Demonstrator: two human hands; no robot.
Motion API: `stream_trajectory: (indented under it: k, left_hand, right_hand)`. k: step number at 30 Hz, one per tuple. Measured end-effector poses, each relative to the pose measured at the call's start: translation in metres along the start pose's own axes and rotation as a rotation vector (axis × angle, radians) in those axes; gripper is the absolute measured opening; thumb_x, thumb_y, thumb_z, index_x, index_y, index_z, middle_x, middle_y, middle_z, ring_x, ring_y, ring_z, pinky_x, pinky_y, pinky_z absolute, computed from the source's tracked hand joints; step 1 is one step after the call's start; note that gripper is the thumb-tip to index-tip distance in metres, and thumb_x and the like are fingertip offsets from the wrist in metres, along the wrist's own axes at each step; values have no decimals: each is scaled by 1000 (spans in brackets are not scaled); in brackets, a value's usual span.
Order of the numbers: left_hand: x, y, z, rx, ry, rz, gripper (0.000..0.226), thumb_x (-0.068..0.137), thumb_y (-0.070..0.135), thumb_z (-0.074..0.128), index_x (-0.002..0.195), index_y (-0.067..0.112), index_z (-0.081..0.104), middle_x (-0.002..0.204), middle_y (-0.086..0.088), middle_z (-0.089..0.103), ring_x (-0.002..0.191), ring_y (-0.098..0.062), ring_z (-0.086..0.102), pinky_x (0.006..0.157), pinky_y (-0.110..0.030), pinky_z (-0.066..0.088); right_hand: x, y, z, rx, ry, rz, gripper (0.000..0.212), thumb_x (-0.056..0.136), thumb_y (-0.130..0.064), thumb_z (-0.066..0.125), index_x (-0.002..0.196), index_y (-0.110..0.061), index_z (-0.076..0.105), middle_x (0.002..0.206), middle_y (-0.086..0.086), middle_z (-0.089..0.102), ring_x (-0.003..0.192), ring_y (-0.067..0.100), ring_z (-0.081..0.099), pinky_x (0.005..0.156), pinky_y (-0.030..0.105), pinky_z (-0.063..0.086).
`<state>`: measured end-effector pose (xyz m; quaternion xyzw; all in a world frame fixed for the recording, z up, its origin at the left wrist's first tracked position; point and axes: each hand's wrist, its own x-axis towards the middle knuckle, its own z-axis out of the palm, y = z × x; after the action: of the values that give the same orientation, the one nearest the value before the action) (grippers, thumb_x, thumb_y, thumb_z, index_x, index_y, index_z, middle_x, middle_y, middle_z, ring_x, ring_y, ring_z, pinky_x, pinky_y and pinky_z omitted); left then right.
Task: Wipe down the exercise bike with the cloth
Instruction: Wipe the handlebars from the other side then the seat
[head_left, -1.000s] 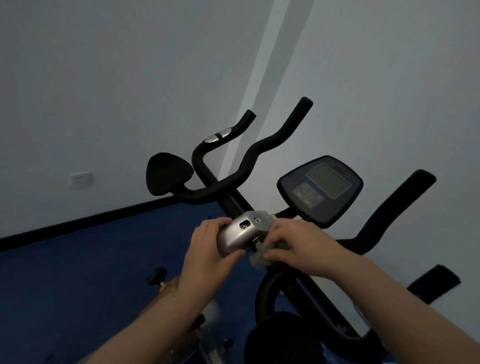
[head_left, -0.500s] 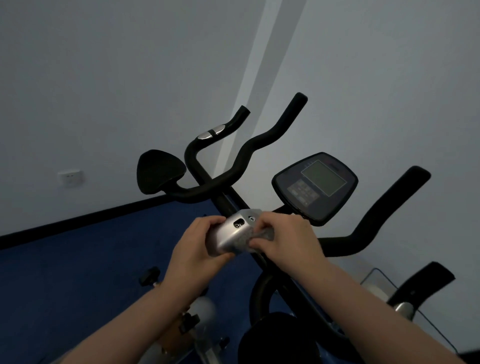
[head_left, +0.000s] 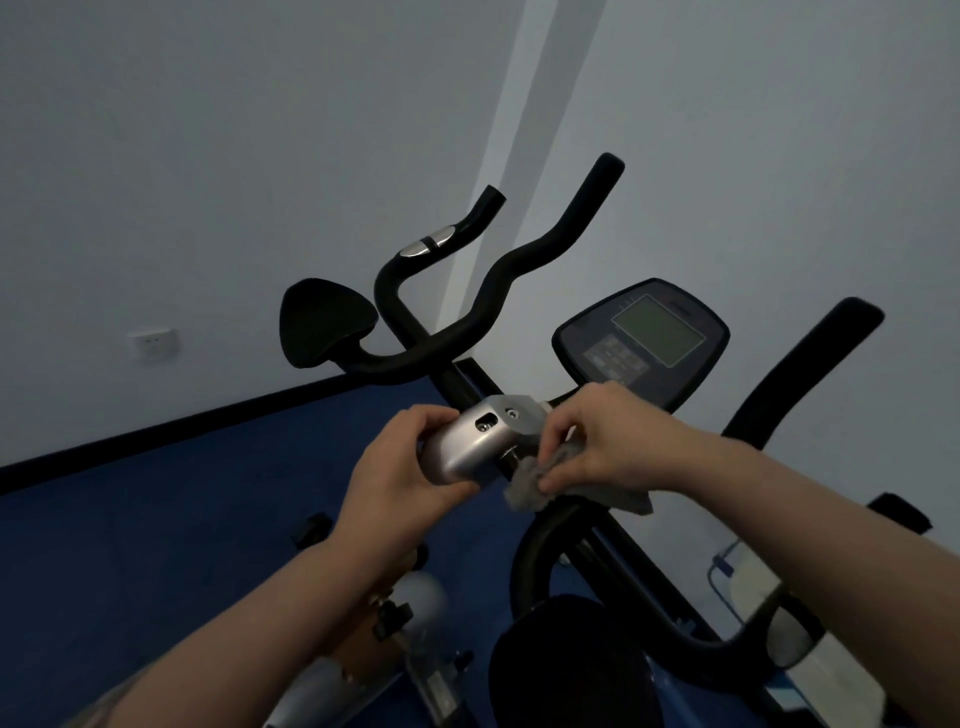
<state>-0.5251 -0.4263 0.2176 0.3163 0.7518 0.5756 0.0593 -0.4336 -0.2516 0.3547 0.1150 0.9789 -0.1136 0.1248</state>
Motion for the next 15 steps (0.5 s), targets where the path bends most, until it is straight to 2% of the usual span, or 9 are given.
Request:
stream_trajectory:
  k: [2, 4, 5, 6, 9, 10, 11, 13, 15]
  left_hand:
    - [0, -1, 0, 1, 5, -2, 62, 60, 24, 89, 111, 38, 56, 107, 21, 58, 98, 5, 54, 77, -13, 43]
    - [-1, 0, 2, -6, 18, -3, 62, 61, 28, 90, 112, 36, 57, 106, 22, 59, 97, 5, 55, 76, -11, 44]
    - [-1, 0, 2, -10, 22, -1, 61, 61, 28, 90, 112, 36, 57, 106, 22, 59, 97, 6, 55, 76, -9, 43]
    - [-1, 0, 2, -11, 23, 2, 62, 61, 26, 90, 112, 37, 57, 107, 22, 59, 98, 6, 54, 76, -8, 42]
    - [-1, -1, 0, -4, 3, 13, 63, 60, 22, 88, 112, 37, 56, 109, 20, 58, 99, 7, 53, 77, -9, 41]
    - [-1, -1, 0, -5, 1, 12, 63, 61, 23, 88, 113, 37, 56, 109, 20, 58, 99, 6, 53, 78, -9, 41]
    - [-1, -1, 0, -7, 3, 11, 63, 60, 23, 88, 112, 37, 56, 109, 20, 58, 100, 6, 53, 78, -10, 42]
    - [-1, -2, 0, -26, 17, 11, 63, 60, 24, 89, 111, 39, 57, 108, 21, 59, 99, 5, 55, 79, -9, 43]
    - [-1, -3, 1, -53, 27, 10, 63, 59, 21, 90, 110, 40, 57, 108, 22, 60, 99, 5, 55, 79, -6, 42]
  right_hand:
    - [9, -11, 9, -70, 95, -41, 17, 64, -38, 86, 73, -35, 72, 75, -17, 62, 74, 1, 57, 62, 17, 42]
    - [14, -21, 23, -38, 240, -63, 19, 64, -36, 85, 79, -32, 74, 82, -12, 65, 79, 8, 58, 68, 24, 45]
    - [13, -20, 26, -28, 258, -72, 19, 65, -36, 85, 81, -32, 75, 87, -11, 67, 82, 9, 58, 71, 25, 45]
    - [11, -17, 23, -18, 228, -67, 18, 65, -36, 85, 79, -33, 74, 87, -13, 67, 81, 5, 58, 70, 23, 45]
    - [5, -1, 2, 18, -5, 21, 18, 64, -36, 88, 67, -40, 70, 80, -23, 64, 77, -7, 57, 62, 11, 39]
    - [4, -1, 1, 24, -19, 36, 19, 63, -36, 88, 65, -40, 69, 80, -23, 64, 77, -7, 57, 63, 12, 41]
    - [6, -2, 4, 30, 19, 44, 19, 63, -36, 88, 66, -39, 70, 80, -21, 65, 78, -5, 58, 65, 15, 44]
    - [10, -11, 18, 63, 204, 57, 16, 65, -34, 87, 73, -34, 72, 83, -14, 68, 80, 3, 60, 72, 25, 49]
    - [7, -16, 29, 63, 328, 54, 16, 67, -33, 84, 78, -33, 72, 88, -10, 69, 85, 10, 61, 77, 28, 49]
